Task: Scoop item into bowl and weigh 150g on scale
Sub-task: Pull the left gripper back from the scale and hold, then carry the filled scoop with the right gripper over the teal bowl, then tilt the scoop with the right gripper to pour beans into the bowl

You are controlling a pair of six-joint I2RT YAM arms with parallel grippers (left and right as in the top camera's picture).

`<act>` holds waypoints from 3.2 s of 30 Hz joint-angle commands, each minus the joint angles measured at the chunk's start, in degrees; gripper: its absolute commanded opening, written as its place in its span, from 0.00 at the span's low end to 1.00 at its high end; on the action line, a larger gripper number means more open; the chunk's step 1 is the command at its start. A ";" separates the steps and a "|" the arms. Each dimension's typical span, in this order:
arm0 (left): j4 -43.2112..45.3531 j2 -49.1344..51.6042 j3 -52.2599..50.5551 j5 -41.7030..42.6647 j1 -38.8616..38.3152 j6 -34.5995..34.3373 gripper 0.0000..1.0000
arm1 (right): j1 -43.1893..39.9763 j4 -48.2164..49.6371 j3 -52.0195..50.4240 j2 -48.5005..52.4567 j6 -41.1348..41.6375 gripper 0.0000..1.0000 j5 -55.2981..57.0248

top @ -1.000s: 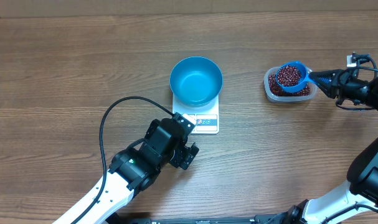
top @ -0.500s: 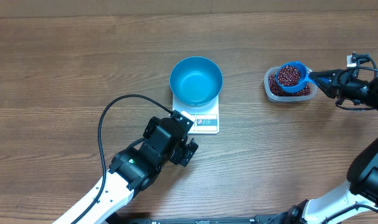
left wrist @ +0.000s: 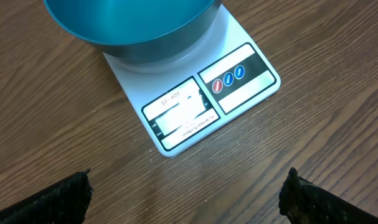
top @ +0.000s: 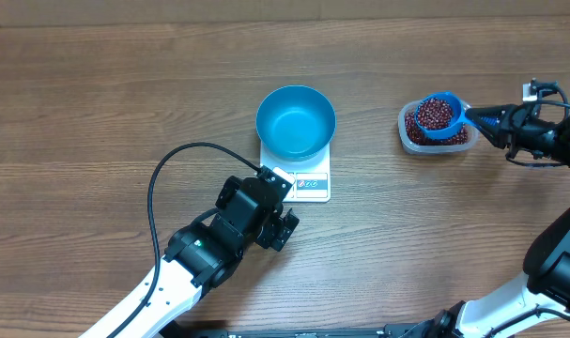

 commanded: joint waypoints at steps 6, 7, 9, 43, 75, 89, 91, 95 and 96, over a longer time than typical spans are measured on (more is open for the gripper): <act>0.22 -0.39 -0.68 -0.79 0.31 1.11 1.00 | 0.68 -0.31 0.31 0.20 -0.26 0.04 -8.92; 0.22 -0.39 -0.68 -0.76 0.31 1.14 1.00 | 1.18 -0.79 0.90 0.20 -0.26 0.04 -9.07; 0.22 -0.39 -0.68 -0.79 0.31 1.14 0.99 | 2.84 -2.56 3.28 0.20 -0.28 0.04 -9.03; 0.22 -0.39 -0.68 -0.79 0.31 1.14 1.00 | 36.65 -1.60 20.09 0.15 10.58 0.04 11.04; 0.22 -0.39 -0.68 -0.79 0.31 1.14 1.00 | 53.09 6.03 20.09 0.15 15.50 0.04 50.64; 0.22 -0.39 -0.68 -0.79 0.31 1.14 1.00 | 57.72 5.95 20.09 0.15 11.23 0.04 59.28; 0.22 -0.39 -0.68 -0.79 0.31 1.14 1.00 | 58.31 5.73 20.09 0.15 10.36 0.04 60.26; 0.22 -0.39 -0.68 -0.79 0.31 1.14 1.00 | 59.67 4.63 20.09 0.15 10.19 0.04 64.65; 0.22 -0.39 -0.68 -0.79 0.31 1.14 1.00 | 60.00 4.48 20.09 0.15 10.14 0.04 65.48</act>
